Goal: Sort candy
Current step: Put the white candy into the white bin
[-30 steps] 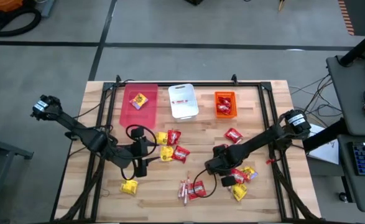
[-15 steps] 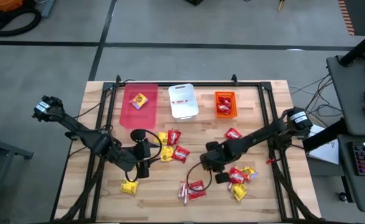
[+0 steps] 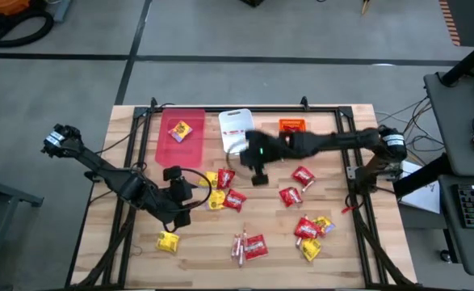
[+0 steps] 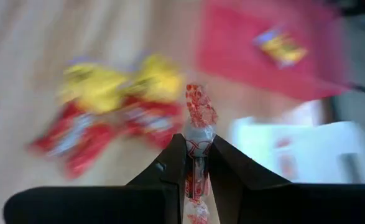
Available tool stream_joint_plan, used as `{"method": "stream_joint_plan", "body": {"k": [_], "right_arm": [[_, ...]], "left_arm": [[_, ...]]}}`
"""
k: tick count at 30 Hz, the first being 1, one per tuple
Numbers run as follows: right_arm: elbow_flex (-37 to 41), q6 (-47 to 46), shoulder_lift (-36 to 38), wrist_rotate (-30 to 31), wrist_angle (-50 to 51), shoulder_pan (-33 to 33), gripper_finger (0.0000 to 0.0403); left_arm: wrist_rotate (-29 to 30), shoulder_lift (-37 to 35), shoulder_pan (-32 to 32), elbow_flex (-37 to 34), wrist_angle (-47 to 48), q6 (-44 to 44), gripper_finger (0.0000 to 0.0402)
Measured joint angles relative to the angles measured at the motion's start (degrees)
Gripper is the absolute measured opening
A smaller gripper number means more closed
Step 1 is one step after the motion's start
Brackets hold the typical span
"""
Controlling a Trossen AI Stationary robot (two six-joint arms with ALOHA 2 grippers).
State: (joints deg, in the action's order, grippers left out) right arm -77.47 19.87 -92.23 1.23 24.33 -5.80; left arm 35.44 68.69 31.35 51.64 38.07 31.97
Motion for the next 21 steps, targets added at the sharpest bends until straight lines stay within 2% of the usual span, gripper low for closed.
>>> {"method": "stream_joint_plan", "body": {"k": [6, 10, 17, 21], "right_arm": [[0.81, 1.85, -3.04, -0.74, -11.85, -11.35, 0.0047], [0.83, 1.41, -6.07, -7.66, -18.65, -16.77, 0.0048], [0.88, -0.65, -11.80, -9.25, -22.05, -20.13, 0.0050], [0.88, -1.25, -13.86, -9.46, -21.92, -20.09, 0.0074]], "left_arm": [[-0.10, 0.00, 0.11, 0.00, 6.93, 7.92, 0.0214], [-0.08, 0.00, 0.11, 0.00, 8.00, 9.11, 0.0214], [-0.07, 0.00, 0.11, 0.00, 7.92, 9.24, 0.0214], [0.00, 0.00, 0.11, 0.00, 7.91, 9.20, 0.0214]]}}
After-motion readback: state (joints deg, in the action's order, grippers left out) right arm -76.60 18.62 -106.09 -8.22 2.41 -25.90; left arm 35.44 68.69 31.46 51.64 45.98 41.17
